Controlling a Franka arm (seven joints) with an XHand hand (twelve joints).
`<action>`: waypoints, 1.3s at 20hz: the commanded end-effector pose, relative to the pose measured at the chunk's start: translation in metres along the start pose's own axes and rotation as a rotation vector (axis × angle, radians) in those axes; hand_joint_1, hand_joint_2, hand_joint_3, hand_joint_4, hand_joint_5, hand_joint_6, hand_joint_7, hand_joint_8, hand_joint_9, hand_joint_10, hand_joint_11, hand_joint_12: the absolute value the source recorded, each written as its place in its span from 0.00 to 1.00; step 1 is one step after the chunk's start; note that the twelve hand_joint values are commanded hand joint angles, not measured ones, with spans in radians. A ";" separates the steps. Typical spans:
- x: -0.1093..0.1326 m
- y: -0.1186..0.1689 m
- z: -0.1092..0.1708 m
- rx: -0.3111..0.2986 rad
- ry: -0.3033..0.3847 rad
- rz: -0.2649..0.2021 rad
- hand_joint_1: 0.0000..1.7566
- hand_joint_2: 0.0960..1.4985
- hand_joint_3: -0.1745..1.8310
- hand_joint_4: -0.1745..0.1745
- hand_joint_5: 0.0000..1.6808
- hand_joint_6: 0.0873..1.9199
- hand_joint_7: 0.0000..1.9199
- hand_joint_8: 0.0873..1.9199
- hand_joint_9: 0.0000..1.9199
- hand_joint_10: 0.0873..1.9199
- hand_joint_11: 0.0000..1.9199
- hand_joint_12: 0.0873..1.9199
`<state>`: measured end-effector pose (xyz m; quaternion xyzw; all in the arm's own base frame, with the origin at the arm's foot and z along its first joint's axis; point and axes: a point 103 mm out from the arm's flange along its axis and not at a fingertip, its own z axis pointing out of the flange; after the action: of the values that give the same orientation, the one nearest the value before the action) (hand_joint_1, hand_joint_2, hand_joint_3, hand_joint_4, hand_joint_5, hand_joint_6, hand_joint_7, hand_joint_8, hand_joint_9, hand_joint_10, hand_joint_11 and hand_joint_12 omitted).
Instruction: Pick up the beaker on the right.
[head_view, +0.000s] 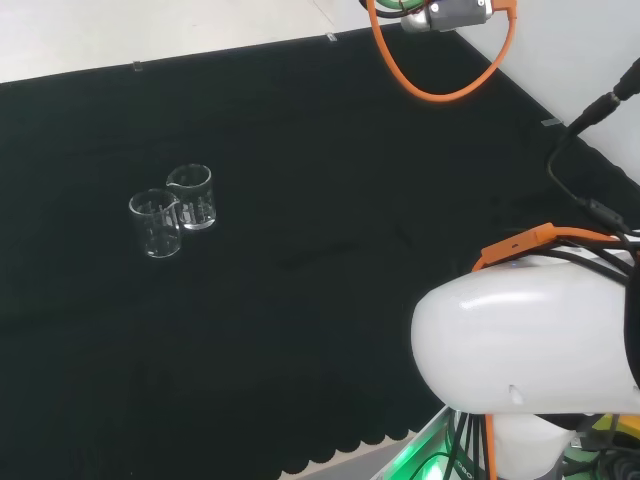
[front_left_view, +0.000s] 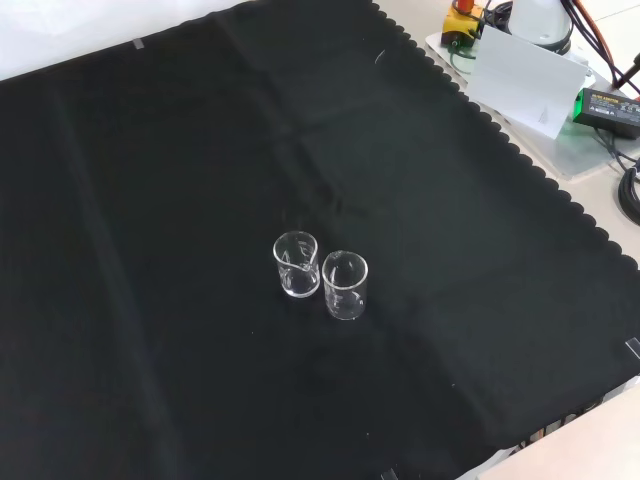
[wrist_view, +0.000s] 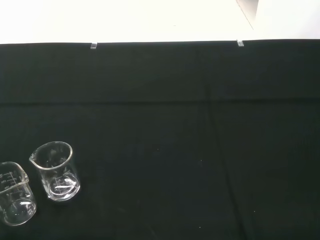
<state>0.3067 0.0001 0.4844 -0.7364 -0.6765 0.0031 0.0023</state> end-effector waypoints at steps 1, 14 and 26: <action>0.009 0.023 -0.016 -0.005 0.003 -0.002 0.00 0.90 0.21 0.46 0.13 0.00 0.11 0.00 0.21 0.00 0.00 0.54; 0.008 0.041 0.007 0.044 0.007 0.005 0.01 0.88 0.19 0.49 0.11 0.00 0.10 0.00 0.19 0.00 0.00 0.52; 0.002 0.078 0.080 0.092 0.100 0.012 0.13 0.79 0.16 0.48 0.09 0.00 0.12 0.00 0.20 0.00 0.00 0.53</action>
<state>0.3642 0.0006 0.4392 -0.7413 -0.6696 0.0102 0.0445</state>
